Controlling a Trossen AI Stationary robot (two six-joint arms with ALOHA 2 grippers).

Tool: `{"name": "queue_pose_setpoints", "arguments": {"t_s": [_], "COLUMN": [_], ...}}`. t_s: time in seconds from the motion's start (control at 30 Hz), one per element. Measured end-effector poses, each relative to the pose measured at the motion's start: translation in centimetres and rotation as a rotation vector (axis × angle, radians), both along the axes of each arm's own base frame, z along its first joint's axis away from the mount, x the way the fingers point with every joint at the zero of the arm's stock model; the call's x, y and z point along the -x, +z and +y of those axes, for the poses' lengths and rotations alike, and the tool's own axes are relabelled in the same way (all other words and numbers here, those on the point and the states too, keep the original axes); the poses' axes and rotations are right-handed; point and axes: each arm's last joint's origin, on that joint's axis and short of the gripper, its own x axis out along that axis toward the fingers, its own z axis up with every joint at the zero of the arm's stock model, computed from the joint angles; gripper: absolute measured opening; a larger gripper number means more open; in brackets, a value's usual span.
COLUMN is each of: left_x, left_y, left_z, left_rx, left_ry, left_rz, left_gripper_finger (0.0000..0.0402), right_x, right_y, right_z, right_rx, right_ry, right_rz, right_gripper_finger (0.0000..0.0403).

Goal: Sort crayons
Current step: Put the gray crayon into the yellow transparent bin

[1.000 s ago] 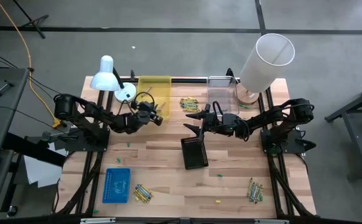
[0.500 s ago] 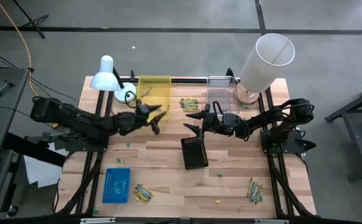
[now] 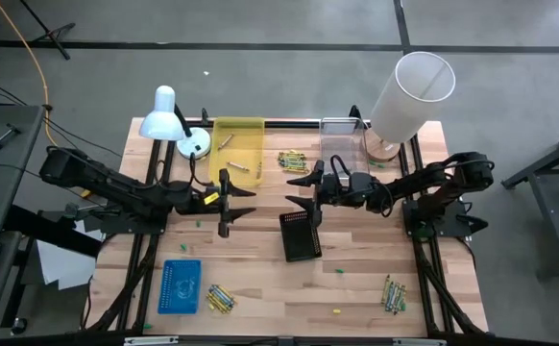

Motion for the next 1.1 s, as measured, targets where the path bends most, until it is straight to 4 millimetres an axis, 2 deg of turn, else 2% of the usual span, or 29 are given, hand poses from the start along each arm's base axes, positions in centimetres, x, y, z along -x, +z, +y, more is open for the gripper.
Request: {"name": "queue_pose_setpoints", "arguments": {"t_s": [0.17, 0.3, 0.47, 0.67, 0.8, 0.97, 1.1], "left_x": [0.0, 0.0, 0.0, 0.0, 0.0, 0.0, 0.0], "left_y": [0.0, -0.2, -0.2, -0.2, -0.2, -0.1, -0.1], "left_z": [-0.1, -0.1, -0.1, 0.0, 0.0, 0.0, 0.0], "left_rx": [0.000, -0.003, -0.018, -0.027, -0.025, -0.002, -0.002], "left_ry": [0.001, 0.002, 0.002, 0.003, 0.003, 0.002, 0.002], "left_rz": [-0.001, 0.018, 0.027, 0.026, 0.019, 0.016, 0.014], "left_gripper_finger": [0.0175, 0.0175, 0.0174, 0.0174, 0.0174, 0.0174, 0.0174], "right_x": [0.1, 1.3, 3.6, 6.2, 7.6, 8.6, 8.8], "right_y": [0.2, 2.2, 4.2, 6.1, 6.9, 7.8, 8.0], "right_z": [0.3, 2.2, 5.6, 9.5, 11.6, 13.4, 13.9], "right_rx": [0.002, 0.081, 0.093, -0.082, -0.169, -0.223, -0.199], "right_ry": [0.018, 0.087, 0.030, -0.010, -0.028, -0.023, -0.047], "right_rz": [0.007, 0.032, 0.333, 0.730, 0.911, 0.957, 0.920], "right_gripper_finger": [0.0200, 0.0200, 0.0200, 0.0200, 0.0200, 0.0200, 0.0200]}}
